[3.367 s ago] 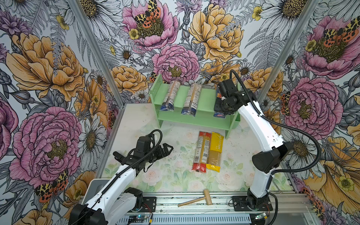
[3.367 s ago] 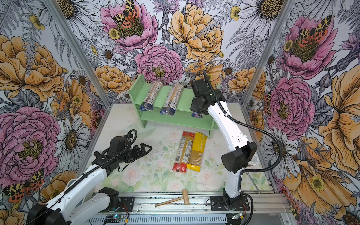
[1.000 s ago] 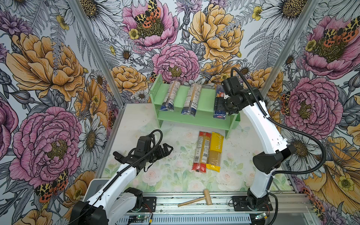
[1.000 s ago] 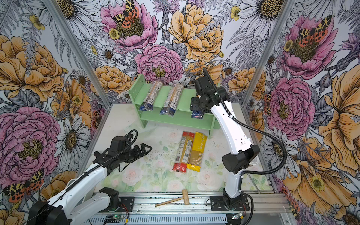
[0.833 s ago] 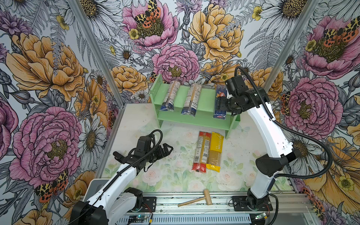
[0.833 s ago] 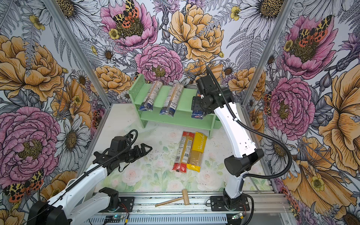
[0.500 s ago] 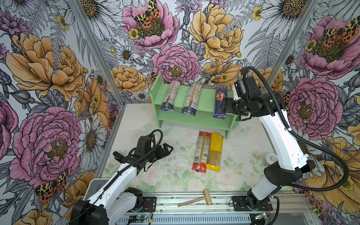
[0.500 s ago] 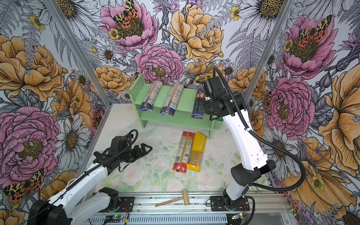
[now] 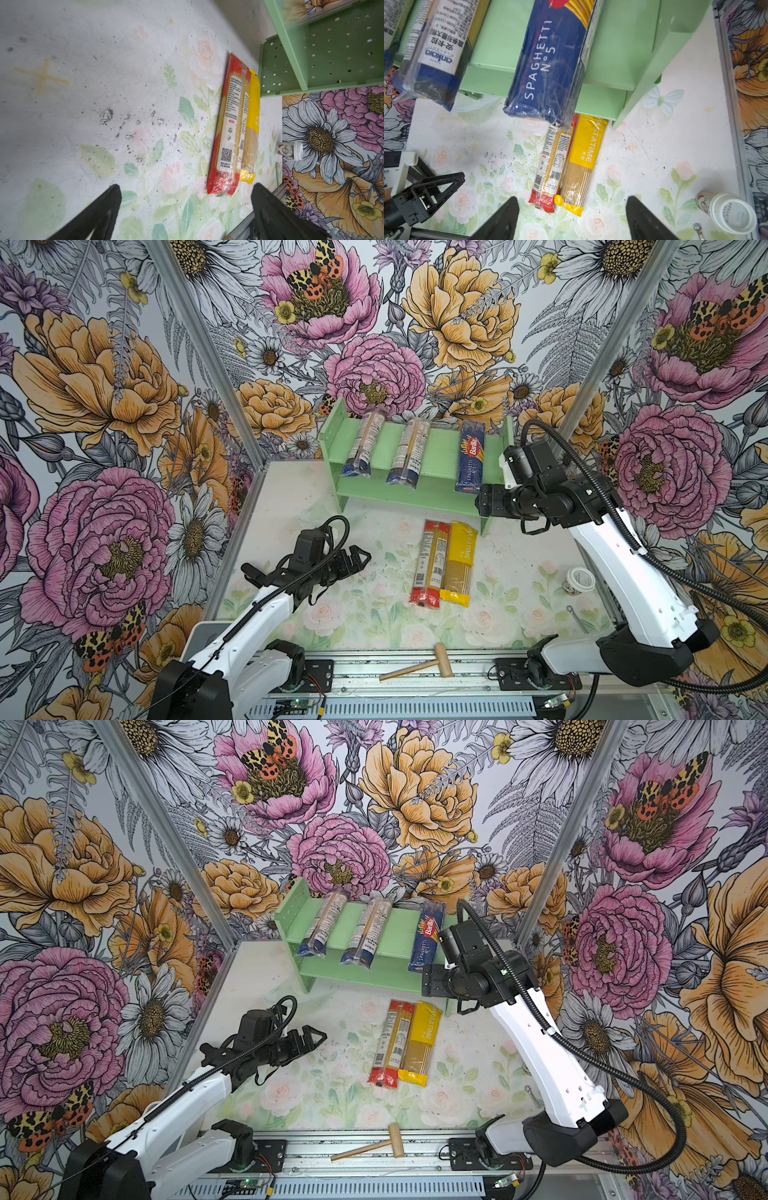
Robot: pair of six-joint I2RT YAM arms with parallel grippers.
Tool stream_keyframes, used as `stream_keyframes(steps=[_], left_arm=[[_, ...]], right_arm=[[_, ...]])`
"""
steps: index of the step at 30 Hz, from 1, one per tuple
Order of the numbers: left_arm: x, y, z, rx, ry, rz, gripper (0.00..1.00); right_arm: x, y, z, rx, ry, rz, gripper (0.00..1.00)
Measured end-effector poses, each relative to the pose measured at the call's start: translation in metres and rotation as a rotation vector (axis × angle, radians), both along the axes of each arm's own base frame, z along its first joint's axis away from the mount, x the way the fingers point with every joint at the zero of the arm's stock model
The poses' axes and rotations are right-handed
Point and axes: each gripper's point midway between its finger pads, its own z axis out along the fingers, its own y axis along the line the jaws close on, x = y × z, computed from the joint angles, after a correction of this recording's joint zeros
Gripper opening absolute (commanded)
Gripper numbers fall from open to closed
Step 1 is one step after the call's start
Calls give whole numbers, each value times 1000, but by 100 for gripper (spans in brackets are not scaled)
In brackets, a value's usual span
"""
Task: Place and organize the pasta boxes and bags onto the shelf
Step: 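Withdraw the open right gripper from the shelf back toward the robot, then lower the open right gripper over the yellow PASTATIME bag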
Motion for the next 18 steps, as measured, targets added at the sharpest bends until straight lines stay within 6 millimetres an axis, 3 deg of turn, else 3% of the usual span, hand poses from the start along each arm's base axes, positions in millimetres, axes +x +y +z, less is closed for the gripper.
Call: stream_keyframes(steps=[3, 18], left_arm=[[-1, -2, 0, 2, -1, -8, 99], [-2, -10, 0, 20, -20, -24, 99]], right_arm=[[-11, 1, -12, 1, 10, 11, 99], [-60, -15, -101, -95, 124, -39, 100]])
